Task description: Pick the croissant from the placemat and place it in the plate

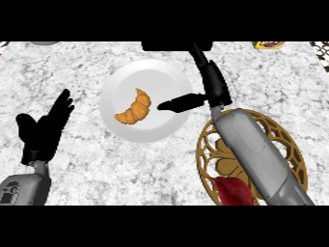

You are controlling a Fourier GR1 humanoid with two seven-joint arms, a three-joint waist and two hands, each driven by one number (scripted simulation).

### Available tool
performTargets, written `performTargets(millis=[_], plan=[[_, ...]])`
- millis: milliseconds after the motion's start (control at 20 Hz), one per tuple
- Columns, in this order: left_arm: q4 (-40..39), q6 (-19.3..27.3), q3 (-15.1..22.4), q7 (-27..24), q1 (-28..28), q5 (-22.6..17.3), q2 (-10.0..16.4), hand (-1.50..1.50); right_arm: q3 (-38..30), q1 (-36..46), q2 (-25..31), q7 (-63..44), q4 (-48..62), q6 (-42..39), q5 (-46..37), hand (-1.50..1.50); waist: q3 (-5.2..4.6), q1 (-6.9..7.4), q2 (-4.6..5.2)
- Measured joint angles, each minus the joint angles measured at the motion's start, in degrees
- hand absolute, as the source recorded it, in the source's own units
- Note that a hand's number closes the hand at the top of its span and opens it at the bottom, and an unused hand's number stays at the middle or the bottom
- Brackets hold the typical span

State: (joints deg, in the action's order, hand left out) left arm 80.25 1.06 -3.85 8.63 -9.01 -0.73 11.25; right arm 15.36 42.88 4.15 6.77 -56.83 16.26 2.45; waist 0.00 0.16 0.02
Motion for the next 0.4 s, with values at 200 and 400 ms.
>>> performTargets(millis=[200,400], plan=[[1.8,-0.3,0.2,1.5,0.3,0.1,-0.5,0.0,-2.2,-1.3,1.3,0.5,0.1,-2.4,-1.5,-1.5,0.0,0.04,-0.01],[0.9,-1.0,-1.1,2.0,-1.2,-0.3,0.3,0.0,-3.8,-2.8,2.2,1.2,0.7,-4.1,-3.2,-1.5,-0.01,-0.01,-0.01]])
